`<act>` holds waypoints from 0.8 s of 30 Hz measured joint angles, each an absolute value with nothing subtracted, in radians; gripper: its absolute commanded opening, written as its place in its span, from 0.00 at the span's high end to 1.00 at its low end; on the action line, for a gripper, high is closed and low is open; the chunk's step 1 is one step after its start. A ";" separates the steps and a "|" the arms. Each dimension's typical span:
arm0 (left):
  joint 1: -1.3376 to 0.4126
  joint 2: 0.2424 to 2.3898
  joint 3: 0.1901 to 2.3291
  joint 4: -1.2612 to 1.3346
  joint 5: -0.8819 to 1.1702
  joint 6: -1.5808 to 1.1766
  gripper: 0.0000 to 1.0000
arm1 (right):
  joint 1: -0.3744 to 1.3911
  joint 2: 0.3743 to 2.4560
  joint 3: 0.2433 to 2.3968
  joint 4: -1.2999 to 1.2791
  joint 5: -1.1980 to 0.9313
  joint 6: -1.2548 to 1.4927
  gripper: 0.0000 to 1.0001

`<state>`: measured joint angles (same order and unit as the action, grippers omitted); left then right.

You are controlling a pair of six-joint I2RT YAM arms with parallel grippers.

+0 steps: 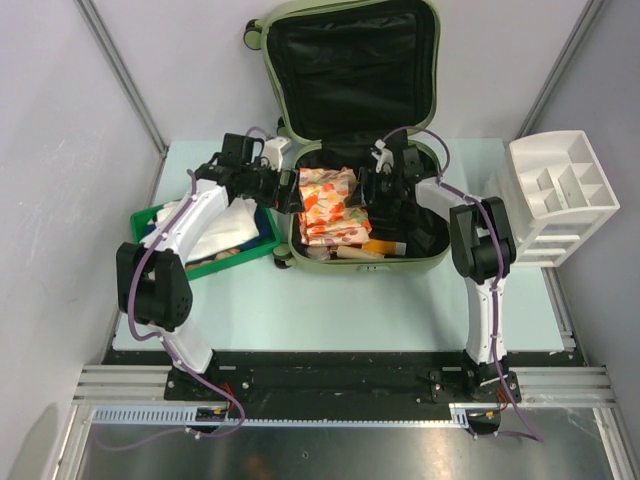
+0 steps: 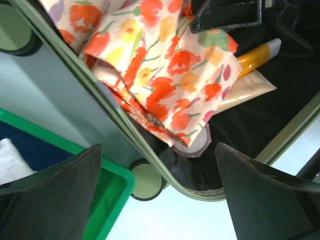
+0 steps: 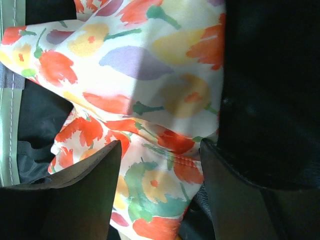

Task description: Open, take out, and arrange the luggage

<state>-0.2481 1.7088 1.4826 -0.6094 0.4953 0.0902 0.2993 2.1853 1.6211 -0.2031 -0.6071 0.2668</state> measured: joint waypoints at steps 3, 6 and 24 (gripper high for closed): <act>-0.265 1.709 1.491 -0.611 0.503 0.090 0.00 | 0.277 2.185 1.621 -0.204 -0.628 0.273 0.31; -0.268 1.709 1.500 -0.610 0.504 0.090 0.00 | 0.235 2.185 1.621 -0.210 -0.646 0.266 0.32; -0.267 1.709 1.514 -0.611 0.502 0.090 0.00 | 0.226 2.263 1.615 -0.116 -0.873 0.376 0.44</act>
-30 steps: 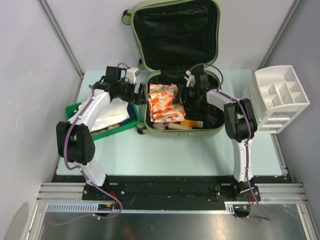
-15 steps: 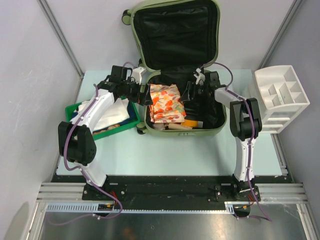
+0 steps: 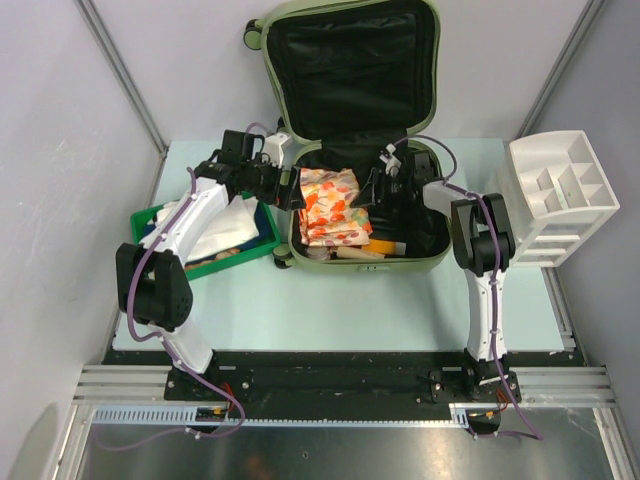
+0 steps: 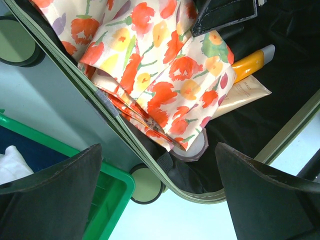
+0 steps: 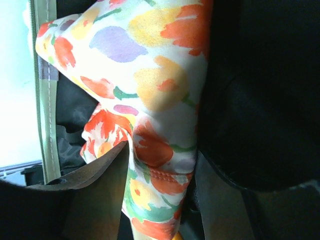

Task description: Open, take out, and arrange the luggage

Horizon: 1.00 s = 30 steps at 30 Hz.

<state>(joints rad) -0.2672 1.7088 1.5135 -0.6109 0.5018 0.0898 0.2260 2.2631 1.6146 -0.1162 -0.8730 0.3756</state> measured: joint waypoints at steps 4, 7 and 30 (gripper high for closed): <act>-0.267 1.709 1.514 -0.613 0.501 0.090 0.00 | 0.236 2.288 1.614 -0.031 -0.922 0.464 0.48; -0.267 1.709 1.512 -0.614 0.500 0.091 0.00 | 0.258 2.307 1.614 0.030 -0.947 0.528 0.48; -0.132 1.679 1.495 -0.635 0.520 0.097 0.00 | 0.278 2.211 1.686 -0.088 -0.816 0.504 1.00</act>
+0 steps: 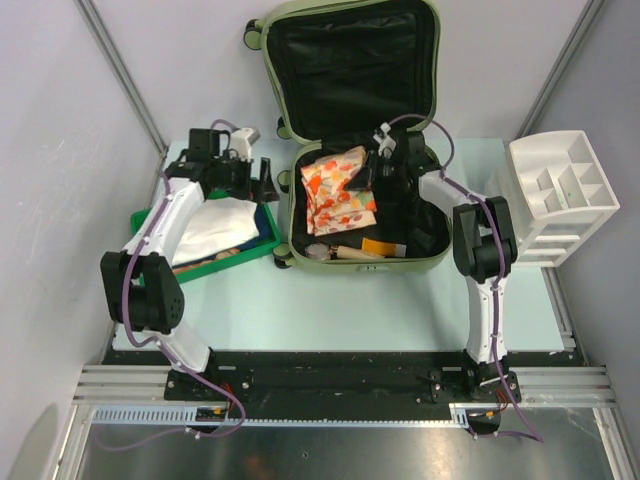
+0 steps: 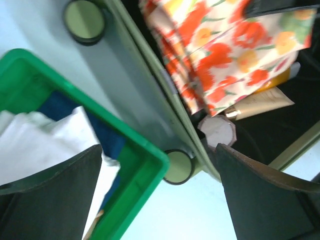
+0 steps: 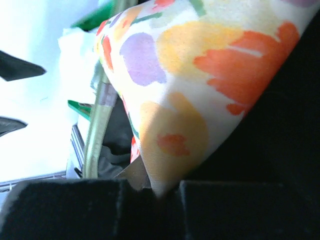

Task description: Open, take out, and arrange the luggage

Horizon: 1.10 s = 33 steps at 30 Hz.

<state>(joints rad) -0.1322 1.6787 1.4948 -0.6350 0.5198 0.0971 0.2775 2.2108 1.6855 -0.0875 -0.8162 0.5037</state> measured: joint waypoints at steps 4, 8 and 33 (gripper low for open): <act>-0.055 1.643 1.493 -0.635 0.523 0.096 0.00 | 0.281 2.154 1.737 -0.097 -0.792 0.504 1.00; -0.011 1.600 1.472 -0.635 0.533 0.093 0.00 | 0.292 2.131 1.785 -0.106 -0.773 0.499 1.00; -0.004 1.589 1.448 -0.640 0.609 0.068 0.00 | 0.207 2.260 1.668 -0.299 -0.840 0.318 0.52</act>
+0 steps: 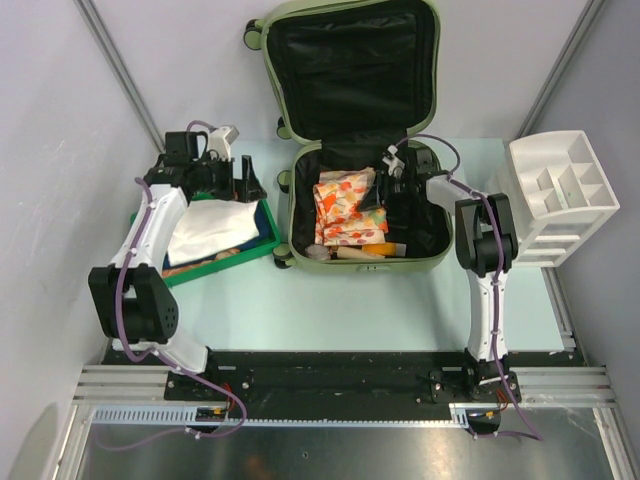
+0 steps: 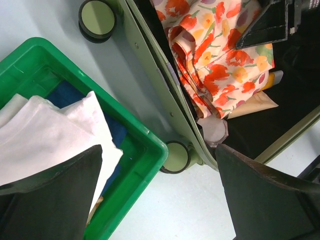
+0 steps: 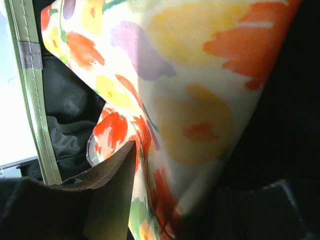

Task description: Open, take out, and arrange the luggage

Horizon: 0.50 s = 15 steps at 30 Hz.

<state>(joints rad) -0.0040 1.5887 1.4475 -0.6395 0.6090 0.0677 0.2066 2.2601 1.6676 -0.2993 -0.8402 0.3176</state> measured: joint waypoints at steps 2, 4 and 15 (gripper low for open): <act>-0.006 1.594 1.450 -0.639 0.610 0.068 0.00 | 0.200 2.252 1.668 -0.325 -0.842 0.305 0.52; -0.008 1.600 1.455 -0.639 0.610 0.068 0.00 | 0.187 2.245 1.668 -0.347 -0.841 0.295 0.52; -0.023 1.648 1.497 -0.639 0.611 0.067 0.00 | 0.116 2.241 1.731 -0.392 -0.813 0.285 0.58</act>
